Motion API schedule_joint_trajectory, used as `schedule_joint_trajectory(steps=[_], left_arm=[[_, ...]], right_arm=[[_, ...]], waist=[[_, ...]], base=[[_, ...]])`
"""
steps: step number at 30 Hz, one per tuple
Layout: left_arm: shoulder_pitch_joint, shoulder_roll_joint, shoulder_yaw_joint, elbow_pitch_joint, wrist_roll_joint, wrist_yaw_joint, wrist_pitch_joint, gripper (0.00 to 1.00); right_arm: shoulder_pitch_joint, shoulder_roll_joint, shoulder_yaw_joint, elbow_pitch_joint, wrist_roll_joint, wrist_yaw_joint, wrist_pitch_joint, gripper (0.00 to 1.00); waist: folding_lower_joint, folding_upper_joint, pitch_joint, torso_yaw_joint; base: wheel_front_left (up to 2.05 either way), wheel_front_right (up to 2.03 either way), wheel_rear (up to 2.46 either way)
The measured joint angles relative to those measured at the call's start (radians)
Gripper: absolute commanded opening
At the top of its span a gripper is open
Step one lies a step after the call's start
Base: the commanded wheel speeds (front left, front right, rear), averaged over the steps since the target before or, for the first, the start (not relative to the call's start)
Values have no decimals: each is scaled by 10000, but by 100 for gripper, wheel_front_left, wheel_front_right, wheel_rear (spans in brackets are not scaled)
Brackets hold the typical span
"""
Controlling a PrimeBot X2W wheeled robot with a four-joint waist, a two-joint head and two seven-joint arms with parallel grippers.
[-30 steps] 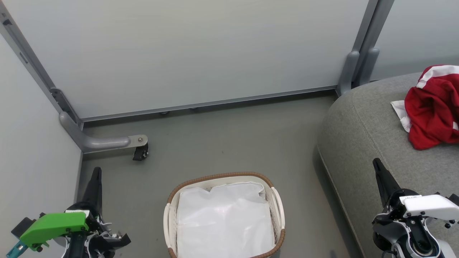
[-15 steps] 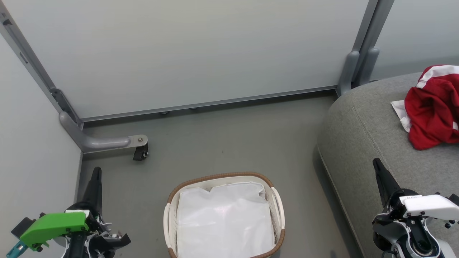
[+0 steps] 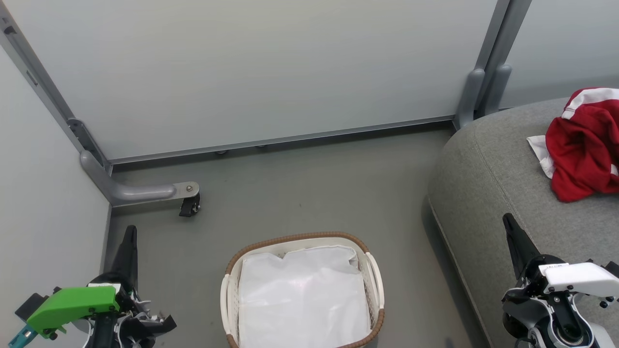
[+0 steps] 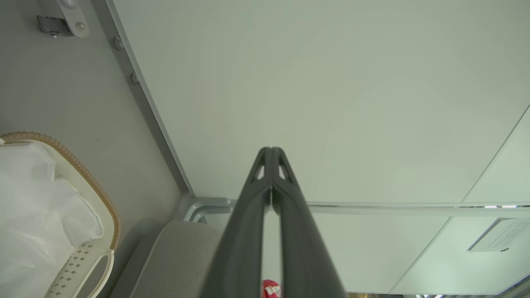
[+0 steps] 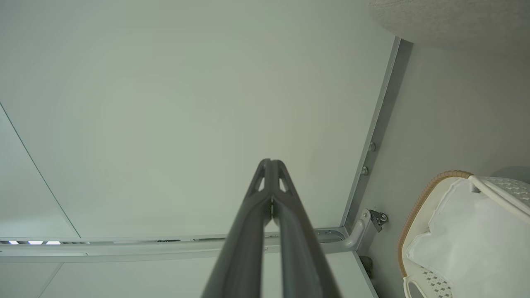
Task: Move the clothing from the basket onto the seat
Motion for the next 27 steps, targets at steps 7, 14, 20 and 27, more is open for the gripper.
schedule_joint_trajectory(steps=[7,14,20,27], left_arm=[[0,0,0,0,0,0,0,0],[0,0,0,0,0,0,0,0],[0,0,0,0,0,0,-2,0],[0,0,0,0,0,0,0,0]], right_arm=[[0,0,0,-2,0,0,0,0],[0,0,0,-2,0,0,0,0],[0,0,0,-2,0,0,0,0],[0,0,0,-2,0,0,0,0]], waist=[[0,0,0,0],[0,0,0,0],[0,0,0,0],[0,0,0,0]], base=[[0,0,0],[0,0,0],[0,0,0],[0,0,0]])
